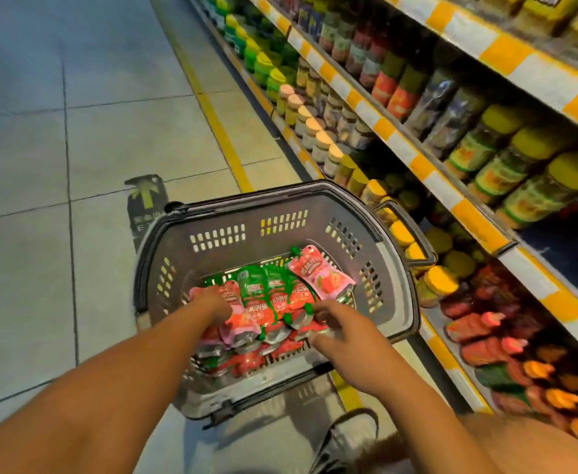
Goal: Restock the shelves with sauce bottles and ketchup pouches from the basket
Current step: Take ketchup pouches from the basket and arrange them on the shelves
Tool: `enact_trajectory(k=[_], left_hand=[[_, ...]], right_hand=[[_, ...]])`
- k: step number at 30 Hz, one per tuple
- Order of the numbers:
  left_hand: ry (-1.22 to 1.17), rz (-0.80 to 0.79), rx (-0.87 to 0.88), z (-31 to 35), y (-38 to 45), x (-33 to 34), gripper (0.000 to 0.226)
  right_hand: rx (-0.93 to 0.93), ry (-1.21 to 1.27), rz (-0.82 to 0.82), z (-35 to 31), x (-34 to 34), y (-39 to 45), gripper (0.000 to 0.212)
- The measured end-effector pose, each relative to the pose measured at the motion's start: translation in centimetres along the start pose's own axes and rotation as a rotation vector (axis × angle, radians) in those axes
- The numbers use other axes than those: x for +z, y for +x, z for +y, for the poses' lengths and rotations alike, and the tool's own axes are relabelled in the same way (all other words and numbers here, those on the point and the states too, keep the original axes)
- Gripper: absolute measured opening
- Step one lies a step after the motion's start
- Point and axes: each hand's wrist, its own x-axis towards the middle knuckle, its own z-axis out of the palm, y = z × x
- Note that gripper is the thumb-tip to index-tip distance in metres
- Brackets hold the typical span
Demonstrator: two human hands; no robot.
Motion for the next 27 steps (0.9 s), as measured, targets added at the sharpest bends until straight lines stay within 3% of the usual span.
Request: enact_trajectory(k=[4, 7, 10, 11, 15, 17, 23, 27], left_hand=[[-0.161, 0.052, -0.198, -0.4, 1.0, 3.4, 0.113], [-0.178, 0.197, -0.207, 0.4, 0.8, 4.0, 0.096], [-0.225, 0.202, -0.235, 2.5, 0.0, 3.5, 0.06], [-0.236, 0.183, -0.261, 3.1, -0.1, 3.6, 0.057], [-0.2, 0.135, -0.309, 4.7, 0.1, 4.0, 0.108], [-0.169, 0.142, -0.294, 5.0, 0.0, 4.2, 0.12], [-0.238, 0.205, -0.284, 4.7, -0.1, 4.3, 0.125], [-0.453, 0.319, -0.331, 4.4, 0.2, 5.0, 0.091]], right_hand=[[0.062, 0.097, 0.061, 1.4, -0.9, 0.6, 0.037], [0.076, 0.095, 0.046, 2.2, -0.6, 1.1, 0.037], [0.079, 0.09, 0.024, 2.4, -0.3, 1.8, 0.042], [0.081, 0.083, 0.02, 2.5, -0.3, 2.0, 0.043], [0.084, 0.083, 0.026, 2.6, -0.2, 2.6, 0.043], [0.08, 0.084, 0.027, 2.7, -0.2, 2.6, 0.043], [0.073, 0.096, 0.038, 3.5, -0.4, 2.3, 0.04], [0.056, 0.106, 0.047, 3.8, -0.5, 2.2, 0.041]])
